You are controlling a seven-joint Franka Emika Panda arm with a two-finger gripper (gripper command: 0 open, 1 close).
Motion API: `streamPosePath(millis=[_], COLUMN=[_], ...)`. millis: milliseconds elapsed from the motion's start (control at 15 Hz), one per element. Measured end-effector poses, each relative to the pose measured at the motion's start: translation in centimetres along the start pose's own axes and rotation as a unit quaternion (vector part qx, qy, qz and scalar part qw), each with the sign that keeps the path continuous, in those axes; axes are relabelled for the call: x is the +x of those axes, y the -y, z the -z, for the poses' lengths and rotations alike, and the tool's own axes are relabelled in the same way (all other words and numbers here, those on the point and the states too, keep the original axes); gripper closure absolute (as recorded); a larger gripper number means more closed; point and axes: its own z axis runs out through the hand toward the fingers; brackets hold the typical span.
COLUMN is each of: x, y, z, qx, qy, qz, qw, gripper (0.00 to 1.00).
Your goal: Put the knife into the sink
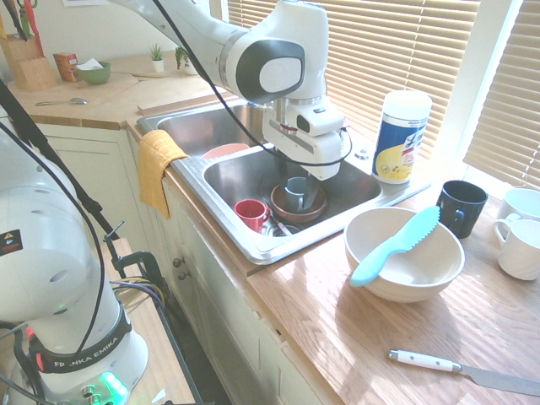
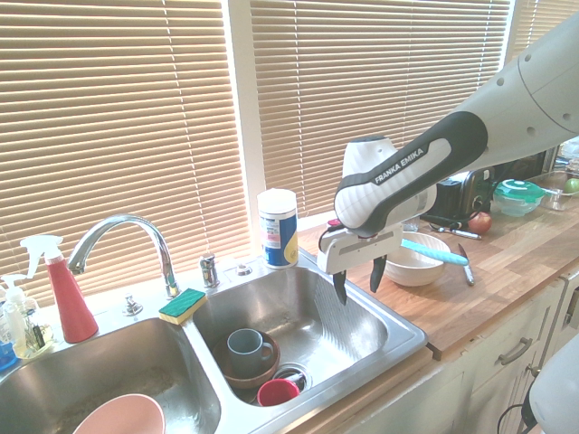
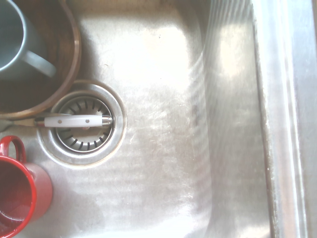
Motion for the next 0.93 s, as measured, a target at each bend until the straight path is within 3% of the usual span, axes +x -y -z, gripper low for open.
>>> streamPosePath(millis=[267,467,733,933], x=[0.3,1.4,5.9,9.3], y=[0.4,-0.7,-6.4,-10.0], z=[1.1,5.9,8.8,8.6], qx=[-0.002,-0.022,-0.058,-0.091], qy=[-0.005,-0.007,-0.026,-0.049], qz=[0.015,0.1,0.216,0.24], qw=[1.0,0.995,0.974,0.965], gripper=[0.0,0.0,0.0,0.0])
